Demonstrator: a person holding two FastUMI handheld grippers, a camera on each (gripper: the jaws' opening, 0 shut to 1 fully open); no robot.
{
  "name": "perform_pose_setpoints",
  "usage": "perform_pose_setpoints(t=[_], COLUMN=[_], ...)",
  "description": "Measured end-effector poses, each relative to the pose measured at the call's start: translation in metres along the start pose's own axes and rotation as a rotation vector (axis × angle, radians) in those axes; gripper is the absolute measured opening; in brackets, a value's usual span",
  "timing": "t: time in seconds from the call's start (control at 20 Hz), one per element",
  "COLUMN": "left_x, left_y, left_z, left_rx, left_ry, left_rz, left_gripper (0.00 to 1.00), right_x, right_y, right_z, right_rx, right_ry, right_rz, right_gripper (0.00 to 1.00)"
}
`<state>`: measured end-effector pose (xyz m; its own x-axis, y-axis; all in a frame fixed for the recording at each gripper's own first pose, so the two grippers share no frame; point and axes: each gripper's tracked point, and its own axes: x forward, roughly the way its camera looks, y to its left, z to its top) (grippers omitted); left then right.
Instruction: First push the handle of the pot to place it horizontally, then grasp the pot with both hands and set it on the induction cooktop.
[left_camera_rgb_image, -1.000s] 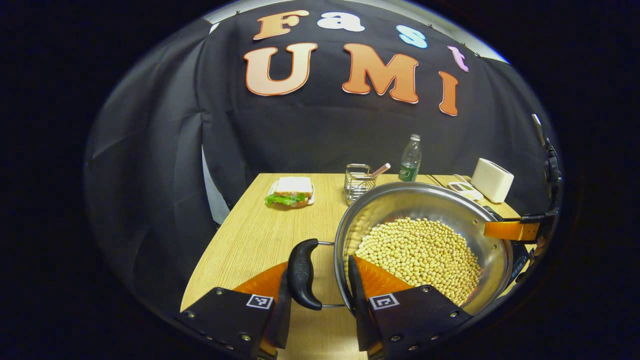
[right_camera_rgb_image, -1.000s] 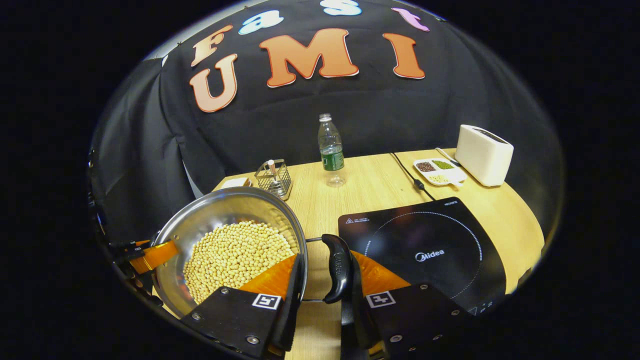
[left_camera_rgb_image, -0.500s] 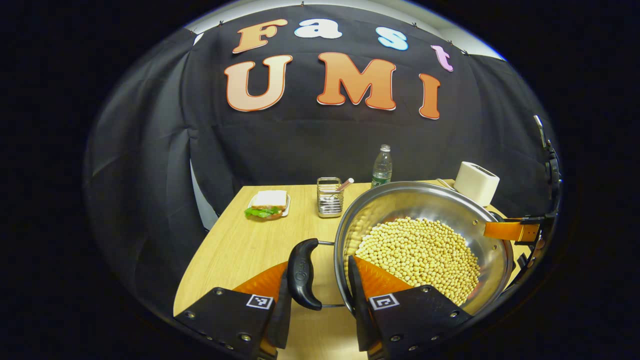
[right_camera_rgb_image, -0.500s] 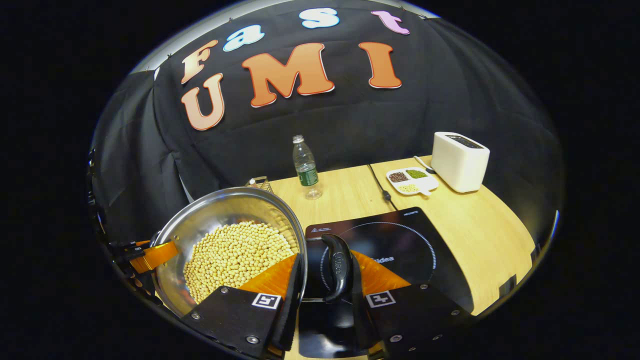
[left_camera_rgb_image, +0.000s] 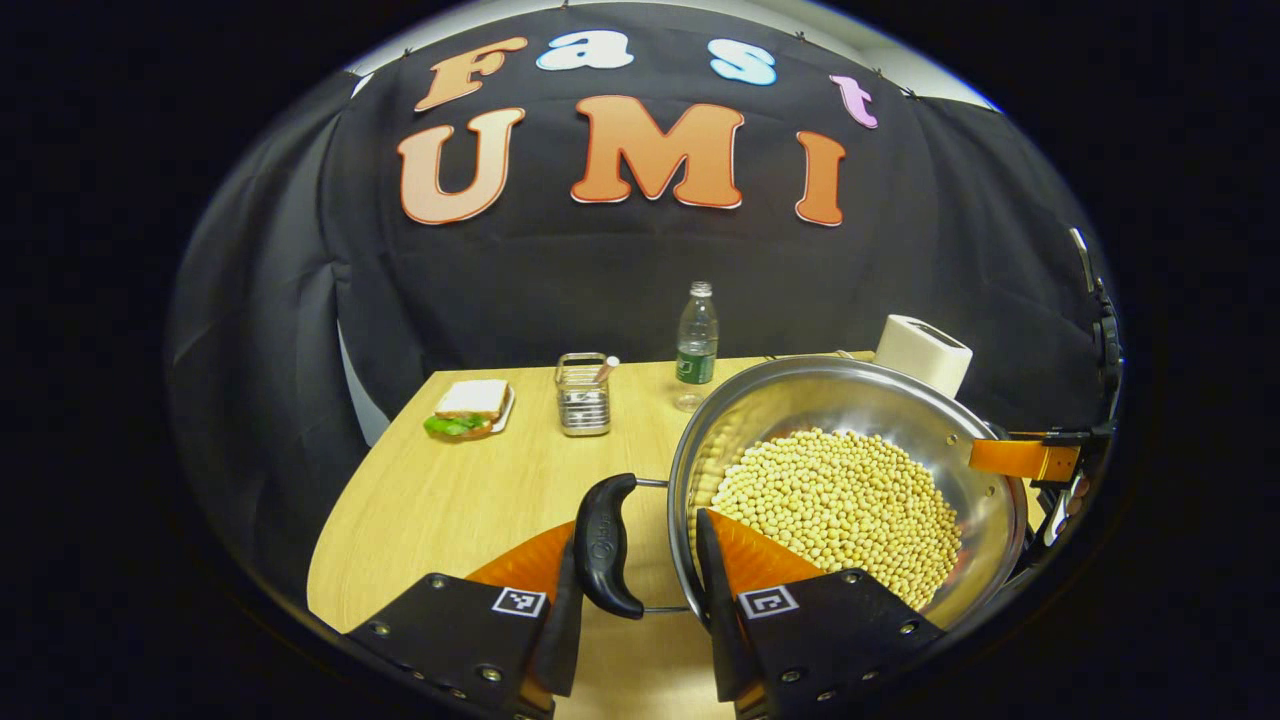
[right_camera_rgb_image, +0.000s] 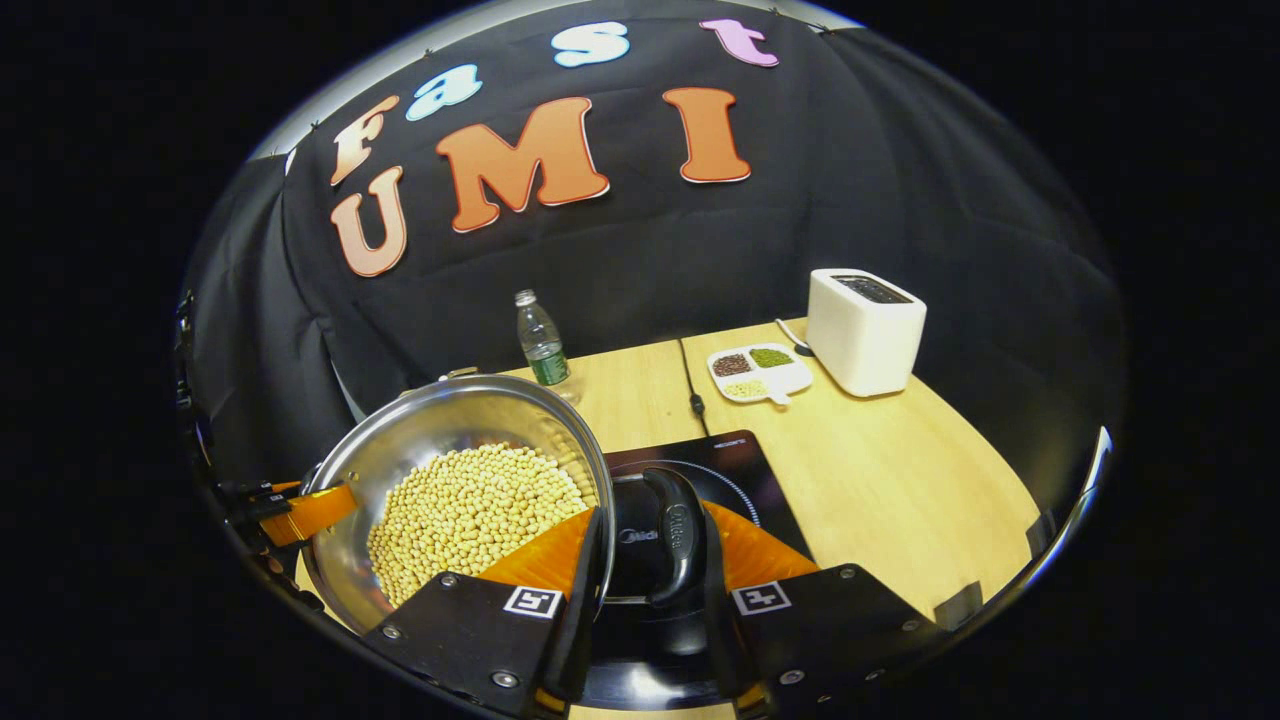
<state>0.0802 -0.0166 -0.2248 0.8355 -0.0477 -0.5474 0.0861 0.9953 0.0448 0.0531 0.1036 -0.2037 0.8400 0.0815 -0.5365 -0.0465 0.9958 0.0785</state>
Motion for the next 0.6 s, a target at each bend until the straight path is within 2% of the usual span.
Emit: perform_pose_setpoints(t=[0.5,0.6], left_x=[0.037,0.049], left_y=[-0.077,-0.086], left_z=[-0.018,-0.027], left_rx=[0.022,0.018], left_ry=[0.069,0.093], left_rz=[-0.061,-0.068], left_gripper=[0.56,0.54], right_x=[0.010,0.014], right_y=[-0.078,-0.089], right_z=[-0.009,-0.012], right_rx=[0.038,0.037], right_ry=[0.038,0.054], right_rz=[-0.064,-0.074], right_gripper=[0.48,0.48])
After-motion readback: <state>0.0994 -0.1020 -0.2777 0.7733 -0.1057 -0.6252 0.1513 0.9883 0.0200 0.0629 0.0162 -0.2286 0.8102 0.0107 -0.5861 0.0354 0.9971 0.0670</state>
